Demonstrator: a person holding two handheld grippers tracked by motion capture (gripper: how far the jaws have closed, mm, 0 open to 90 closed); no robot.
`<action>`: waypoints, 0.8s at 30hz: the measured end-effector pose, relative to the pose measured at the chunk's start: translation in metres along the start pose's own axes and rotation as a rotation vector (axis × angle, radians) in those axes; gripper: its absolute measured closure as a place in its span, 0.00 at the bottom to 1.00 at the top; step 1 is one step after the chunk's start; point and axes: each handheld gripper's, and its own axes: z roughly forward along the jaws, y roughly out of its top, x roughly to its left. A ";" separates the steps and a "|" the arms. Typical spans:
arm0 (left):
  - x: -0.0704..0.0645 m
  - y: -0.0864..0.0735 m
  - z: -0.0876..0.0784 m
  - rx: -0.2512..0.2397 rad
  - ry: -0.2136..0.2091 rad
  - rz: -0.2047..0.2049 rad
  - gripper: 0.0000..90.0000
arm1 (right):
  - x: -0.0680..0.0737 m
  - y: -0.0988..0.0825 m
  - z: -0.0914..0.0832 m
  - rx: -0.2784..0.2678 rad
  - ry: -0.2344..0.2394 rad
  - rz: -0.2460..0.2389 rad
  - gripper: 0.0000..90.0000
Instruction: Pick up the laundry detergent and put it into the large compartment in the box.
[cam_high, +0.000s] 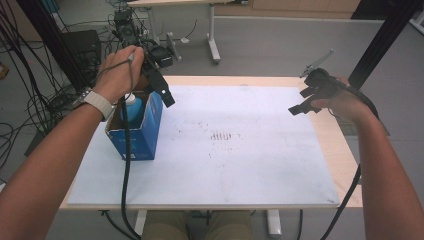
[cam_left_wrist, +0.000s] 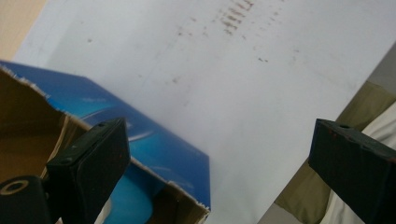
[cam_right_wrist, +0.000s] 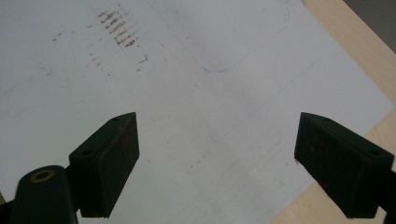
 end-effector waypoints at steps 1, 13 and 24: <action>-0.001 0.001 0.001 0.000 -0.005 0.013 0.07 | 0.000 0.000 0.000 0.001 0.000 0.000 0.16; -0.012 0.013 0.011 -0.016 -0.079 0.174 0.06 | 0.005 0.002 0.000 -0.005 0.001 -0.006 0.16; -0.022 0.020 0.019 -0.024 -0.122 0.293 0.07 | 0.006 0.002 0.000 -0.006 0.001 -0.006 0.16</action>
